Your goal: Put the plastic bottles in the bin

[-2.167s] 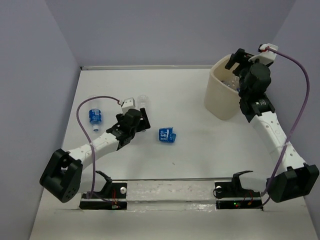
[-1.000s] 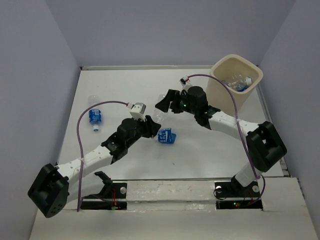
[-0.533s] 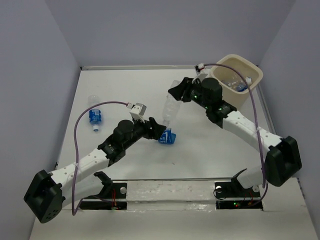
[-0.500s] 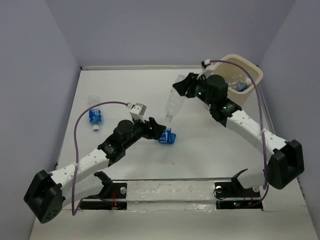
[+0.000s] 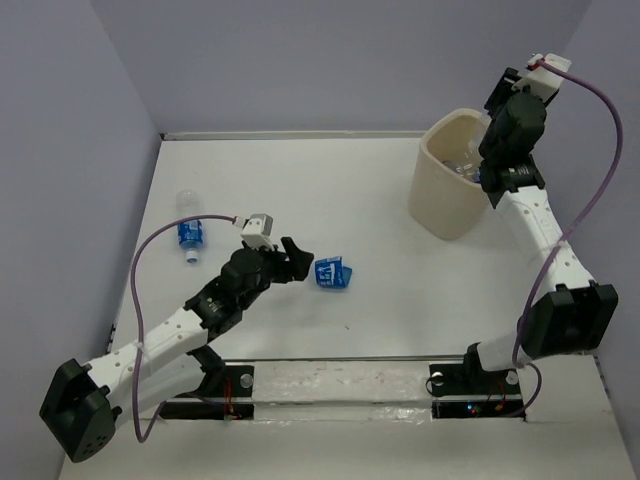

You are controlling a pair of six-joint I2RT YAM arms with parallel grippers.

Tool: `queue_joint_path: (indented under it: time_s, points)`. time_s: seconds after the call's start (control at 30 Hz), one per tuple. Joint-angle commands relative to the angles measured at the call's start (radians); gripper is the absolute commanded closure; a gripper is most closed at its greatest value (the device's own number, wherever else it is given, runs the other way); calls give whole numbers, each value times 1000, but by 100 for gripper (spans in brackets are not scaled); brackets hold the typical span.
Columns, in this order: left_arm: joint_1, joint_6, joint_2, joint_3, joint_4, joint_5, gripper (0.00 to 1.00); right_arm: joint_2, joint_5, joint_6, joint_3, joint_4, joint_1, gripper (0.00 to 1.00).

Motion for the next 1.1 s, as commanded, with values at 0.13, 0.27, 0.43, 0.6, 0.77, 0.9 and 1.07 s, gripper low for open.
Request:
queue_joint_path:
  time_s: [0.13, 0.27, 0.43, 0.6, 0.77, 0.9, 1.07]
  points:
    - [1, -158, -23, 23, -145, -259, 12, 78, 54, -92, -76, 46, -20, 81]
    - [30, -182, 1, 79, -209, -310, 12, 73, -41, 27, -96, -41, -20, 67]
    - [116, -166, 0, 181, -303, -350, 11, 84, -130, 169, -71, -218, -20, 42]
    - [175, -133, 6, 329, -444, -416, 11, 10, -158, 270, -151, -207, -20, 57]
    - [230, -83, 17, 457, -567, -509, 6, 99, -285, 249, -29, -355, -20, 43]
    - [343, -54, 30, 481, -622, -422, 5, 130, -264, 295, -103, -377, -20, 8]
    - [504, 11, 96, 495, -659, -284, 2, 49, -223, 276, -105, -371, -20, 0]
